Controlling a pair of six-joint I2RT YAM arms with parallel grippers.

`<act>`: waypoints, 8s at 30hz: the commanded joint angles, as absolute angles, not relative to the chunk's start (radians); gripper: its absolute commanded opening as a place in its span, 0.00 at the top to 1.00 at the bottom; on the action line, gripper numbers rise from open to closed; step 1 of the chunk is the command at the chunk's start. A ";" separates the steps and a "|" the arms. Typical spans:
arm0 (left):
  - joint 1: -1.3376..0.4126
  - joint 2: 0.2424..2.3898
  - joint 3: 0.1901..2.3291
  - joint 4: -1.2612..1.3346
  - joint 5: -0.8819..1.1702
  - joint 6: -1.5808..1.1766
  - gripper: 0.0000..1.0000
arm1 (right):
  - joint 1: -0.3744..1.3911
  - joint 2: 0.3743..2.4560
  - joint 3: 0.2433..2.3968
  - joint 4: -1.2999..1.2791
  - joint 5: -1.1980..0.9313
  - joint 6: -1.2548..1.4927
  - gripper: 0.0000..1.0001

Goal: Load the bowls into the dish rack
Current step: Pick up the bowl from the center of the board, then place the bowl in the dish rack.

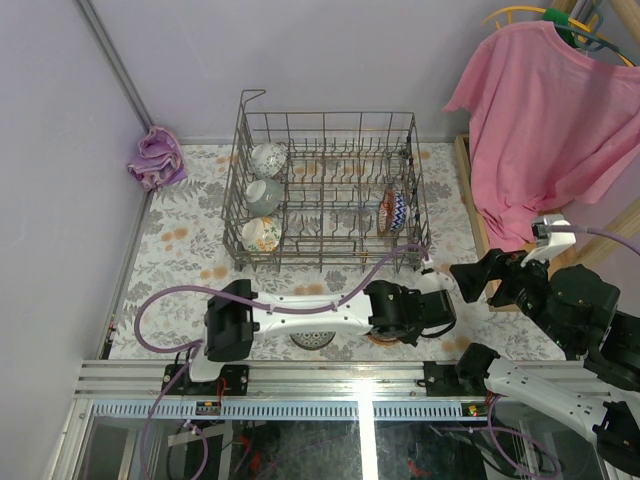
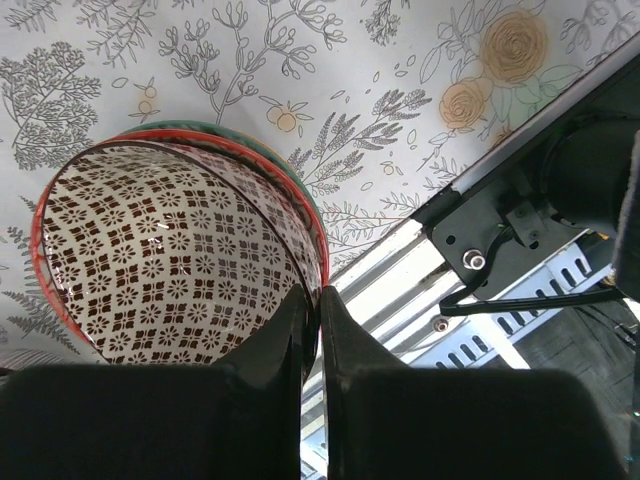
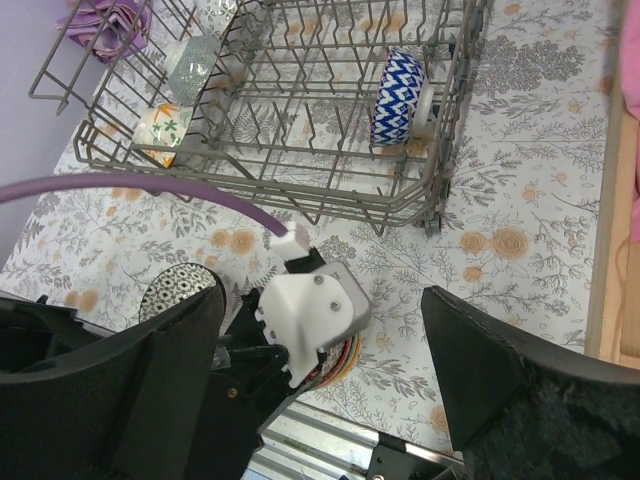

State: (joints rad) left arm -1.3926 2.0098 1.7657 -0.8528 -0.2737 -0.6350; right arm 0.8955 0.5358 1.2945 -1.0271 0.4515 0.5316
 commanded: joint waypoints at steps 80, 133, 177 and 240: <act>-0.515 2.047 1.196 1.140 0.510 -1.325 1.00 | 0.891 0.645 1.267 -0.964 0.432 0.503 0.13; -0.511 2.083 1.200 0.887 0.724 -1.187 1.00 | 0.891 0.759 1.204 -0.862 0.385 0.484 0.14; -0.487 2.250 1.630 0.298 0.954 -0.859 1.00 | 0.891 0.814 1.201 -0.819 0.367 0.457 0.14; -0.448 1.789 1.427 0.041 0.813 -0.662 0.28 | 0.891 0.833 1.194 -0.779 0.309 0.466 0.10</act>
State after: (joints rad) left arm -0.4561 1.8729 1.4738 0.1322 0.8719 -0.7097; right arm 0.8955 0.8413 1.1744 -0.8173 0.3363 0.4713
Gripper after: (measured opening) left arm 0.690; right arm 0.876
